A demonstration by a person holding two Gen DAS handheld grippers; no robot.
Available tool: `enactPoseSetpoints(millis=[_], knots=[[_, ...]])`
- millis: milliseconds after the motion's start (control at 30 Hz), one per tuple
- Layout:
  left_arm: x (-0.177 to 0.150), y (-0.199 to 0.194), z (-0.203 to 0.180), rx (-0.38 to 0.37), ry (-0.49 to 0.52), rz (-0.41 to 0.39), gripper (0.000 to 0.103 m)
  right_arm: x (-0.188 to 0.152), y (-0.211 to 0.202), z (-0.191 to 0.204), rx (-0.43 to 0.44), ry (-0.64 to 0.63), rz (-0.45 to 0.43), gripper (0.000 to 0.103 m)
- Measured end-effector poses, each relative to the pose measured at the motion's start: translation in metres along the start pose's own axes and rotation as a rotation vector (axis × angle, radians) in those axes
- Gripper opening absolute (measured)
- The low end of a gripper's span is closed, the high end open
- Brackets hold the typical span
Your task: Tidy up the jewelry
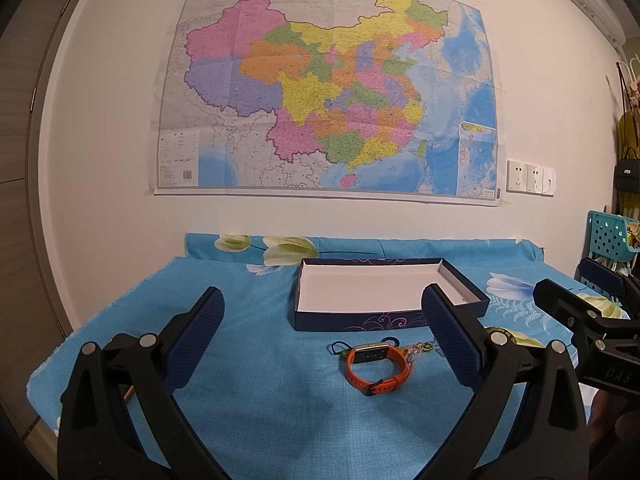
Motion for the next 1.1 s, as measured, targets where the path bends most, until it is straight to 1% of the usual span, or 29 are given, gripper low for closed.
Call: enactPoseSetpoints(millis=[567, 1100], knots=[[0.001, 0.000, 0.000, 0.000, 0.000, 0.001, 0.097, -0.001, 0.000, -0.001, 0.002, 0.003, 0.007, 0.097], [-0.004, 0.010, -0.012, -0.003, 0.005, 0.013, 0.097, -0.002, 0.005, -0.001, 0.002, 0.005, 0.018, 0.097]])
Point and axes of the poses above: each gripper's, at about its wrist camera, not at the fingertips, and y roughly the way its jaws point, z to its left, x to its top, the point moved 7 cm from there along y, roughly the way its jaws point, and after that the axes turned 1 degree about y, right-handed, at the moved point
